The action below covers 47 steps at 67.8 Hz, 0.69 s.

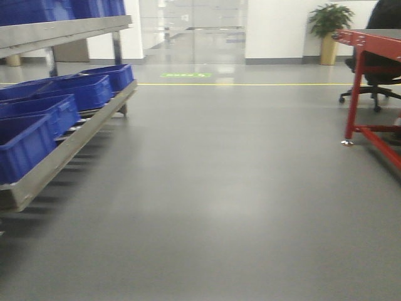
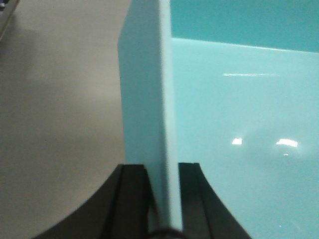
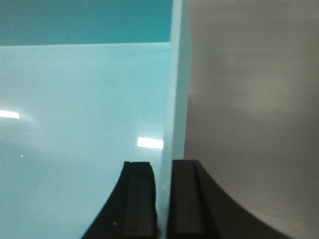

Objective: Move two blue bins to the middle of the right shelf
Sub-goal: 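Drive the base across the floor to the other shelf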

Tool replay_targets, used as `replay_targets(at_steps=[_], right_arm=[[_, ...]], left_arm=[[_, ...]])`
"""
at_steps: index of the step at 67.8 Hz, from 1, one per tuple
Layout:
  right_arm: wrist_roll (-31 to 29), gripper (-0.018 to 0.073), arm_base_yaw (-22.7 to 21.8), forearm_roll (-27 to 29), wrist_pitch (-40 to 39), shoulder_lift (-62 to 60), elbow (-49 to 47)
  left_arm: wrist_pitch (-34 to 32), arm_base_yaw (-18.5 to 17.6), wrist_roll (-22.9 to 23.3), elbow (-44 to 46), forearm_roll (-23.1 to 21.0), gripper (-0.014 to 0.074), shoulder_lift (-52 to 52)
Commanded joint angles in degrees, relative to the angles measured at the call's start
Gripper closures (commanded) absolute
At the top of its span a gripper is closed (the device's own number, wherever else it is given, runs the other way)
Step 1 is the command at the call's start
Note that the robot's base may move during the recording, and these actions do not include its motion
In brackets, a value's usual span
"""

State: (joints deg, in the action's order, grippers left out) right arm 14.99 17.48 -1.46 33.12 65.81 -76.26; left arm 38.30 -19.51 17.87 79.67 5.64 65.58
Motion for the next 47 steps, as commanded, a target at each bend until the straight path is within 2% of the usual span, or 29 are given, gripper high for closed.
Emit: replay_targets(at_steps=[1, 47], right_arm=[[-0.4, 0.0724, -0.8, -2.5, -1.0, -0.7, 0.0], [-0.4, 0.0724, -0.8, -2.5, -1.0, -0.7, 0.0]], left_arm=[[-3.5, 0.3, 0.1, 0.6, 1.2, 0.0707, -1.3], [-3.5, 0.3, 0.1, 0.6, 1.2, 0.0707, -1.3]])
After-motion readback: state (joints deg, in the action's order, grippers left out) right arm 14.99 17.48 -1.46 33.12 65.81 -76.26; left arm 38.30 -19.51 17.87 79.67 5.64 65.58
